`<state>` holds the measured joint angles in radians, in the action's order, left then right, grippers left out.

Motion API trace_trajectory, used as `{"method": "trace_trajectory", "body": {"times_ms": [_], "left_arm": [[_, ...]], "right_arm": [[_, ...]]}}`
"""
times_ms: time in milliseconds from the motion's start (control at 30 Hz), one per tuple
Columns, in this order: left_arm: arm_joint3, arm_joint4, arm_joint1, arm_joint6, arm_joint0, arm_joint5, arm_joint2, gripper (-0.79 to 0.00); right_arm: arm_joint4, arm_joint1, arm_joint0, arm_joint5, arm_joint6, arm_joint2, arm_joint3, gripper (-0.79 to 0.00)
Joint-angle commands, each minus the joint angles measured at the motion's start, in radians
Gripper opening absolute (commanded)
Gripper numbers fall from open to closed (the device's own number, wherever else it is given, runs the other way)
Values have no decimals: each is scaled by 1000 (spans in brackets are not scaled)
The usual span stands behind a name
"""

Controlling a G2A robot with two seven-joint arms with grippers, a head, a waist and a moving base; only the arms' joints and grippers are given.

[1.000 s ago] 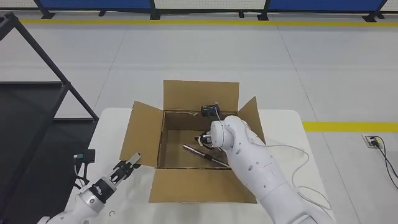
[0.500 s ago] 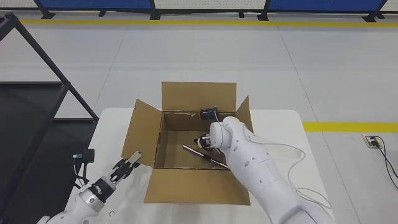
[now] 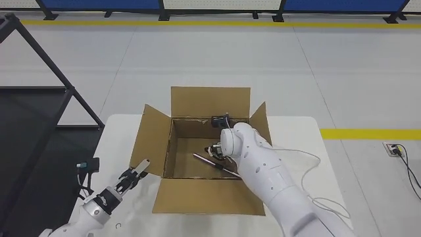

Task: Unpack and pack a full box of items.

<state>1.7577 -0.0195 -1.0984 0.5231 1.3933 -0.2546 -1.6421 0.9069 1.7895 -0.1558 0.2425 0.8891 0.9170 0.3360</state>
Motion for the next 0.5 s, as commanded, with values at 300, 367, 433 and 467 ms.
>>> {"method": "trace_trajectory", "body": {"times_ms": [300,367,433,467], "left_arm": [[3,29,3,1,2,-3,-19,0],[3,38,3,-2,2,-1,-25,0],[8,46,4,-6,3,-2,-31,0],[12,53,4,-7,5,-3,-35,0]], "right_arm": [[10,7,27,-12,-29,-1,-10,-785],[13,5,28,-14,-33,1,2,-785],[25,3,27,-10,-36,-1,20,-785],[32,2,25,-10,-36,-2,34,-785]]}}
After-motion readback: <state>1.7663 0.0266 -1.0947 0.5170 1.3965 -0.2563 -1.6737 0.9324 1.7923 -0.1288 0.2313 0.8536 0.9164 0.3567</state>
